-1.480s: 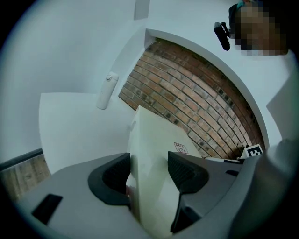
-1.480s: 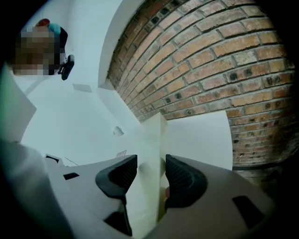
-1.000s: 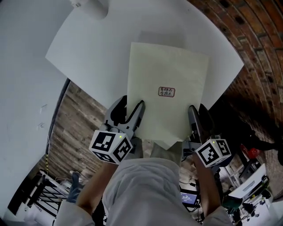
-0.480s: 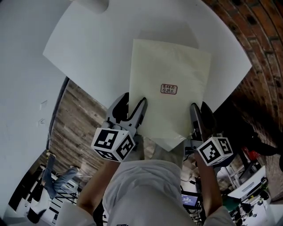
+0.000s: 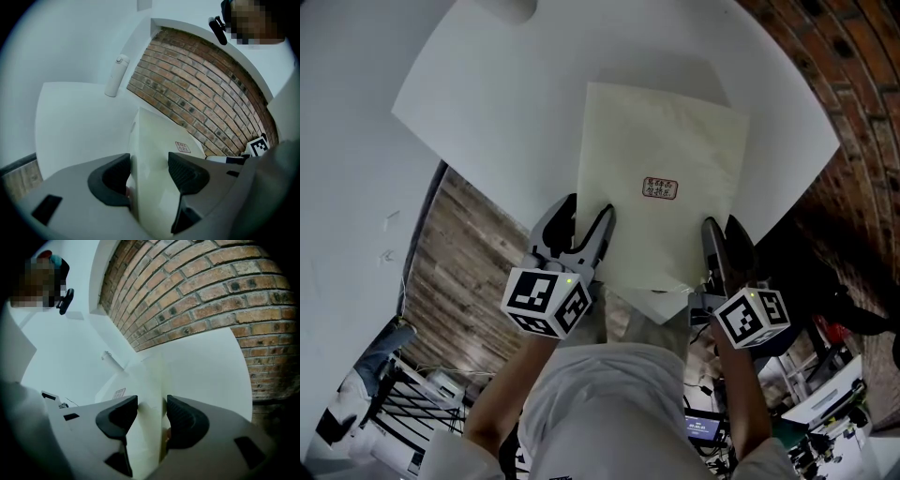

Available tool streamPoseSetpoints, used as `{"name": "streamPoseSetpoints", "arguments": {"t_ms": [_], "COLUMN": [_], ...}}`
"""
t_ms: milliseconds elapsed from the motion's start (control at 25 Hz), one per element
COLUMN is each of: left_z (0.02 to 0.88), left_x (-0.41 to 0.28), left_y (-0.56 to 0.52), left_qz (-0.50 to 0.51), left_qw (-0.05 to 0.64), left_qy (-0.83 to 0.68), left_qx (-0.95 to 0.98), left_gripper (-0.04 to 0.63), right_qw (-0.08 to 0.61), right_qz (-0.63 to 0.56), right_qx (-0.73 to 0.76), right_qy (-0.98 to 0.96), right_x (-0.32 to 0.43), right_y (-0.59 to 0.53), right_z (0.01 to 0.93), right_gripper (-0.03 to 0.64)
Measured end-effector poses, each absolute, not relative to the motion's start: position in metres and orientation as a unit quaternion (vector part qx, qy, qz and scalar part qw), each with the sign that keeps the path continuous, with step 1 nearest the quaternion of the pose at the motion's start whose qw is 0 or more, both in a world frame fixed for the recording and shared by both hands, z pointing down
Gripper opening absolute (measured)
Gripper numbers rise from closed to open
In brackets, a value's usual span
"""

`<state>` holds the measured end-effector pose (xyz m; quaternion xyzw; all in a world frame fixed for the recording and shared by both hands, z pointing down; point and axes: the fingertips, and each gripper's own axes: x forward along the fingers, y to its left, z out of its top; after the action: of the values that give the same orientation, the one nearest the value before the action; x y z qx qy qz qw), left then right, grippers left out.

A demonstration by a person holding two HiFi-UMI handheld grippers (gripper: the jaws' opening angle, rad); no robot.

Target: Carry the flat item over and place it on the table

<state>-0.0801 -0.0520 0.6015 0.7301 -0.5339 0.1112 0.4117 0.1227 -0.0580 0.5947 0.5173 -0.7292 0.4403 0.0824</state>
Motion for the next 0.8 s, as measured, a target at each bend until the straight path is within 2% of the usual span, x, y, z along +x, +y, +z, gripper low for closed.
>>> {"name": "streamPoseSetpoints", "arguments": {"t_ms": [200,400,800], "left_z": [0.603,0.593,0.542], "left_x": [-0.080,-0.082,-0.069], "left_y": [-0.051,-0.051,-0.035], "left_qz": [0.099,0.134,0.127], "left_qw": [0.418,0.393,0.359], "left_qy": [-0.526,-0.540,-0.540], "left_qx": [0.734,0.732,0.750], "left_gripper": [0.262,0.261,0.249], "right_qw": [0.093,0.106,0.099], "right_qz": [0.422,0.420,0.380], "right_qx": [0.529,0.535,0.538], "right_qy": [-0.730,-0.726,-0.746], "right_x": [0.121,0.125,0.130], "right_y": [-0.058,-0.056,-0.045], "right_z": [0.595,0.589,0.536], "right_gripper": [0.212,0.213,0.201]}}
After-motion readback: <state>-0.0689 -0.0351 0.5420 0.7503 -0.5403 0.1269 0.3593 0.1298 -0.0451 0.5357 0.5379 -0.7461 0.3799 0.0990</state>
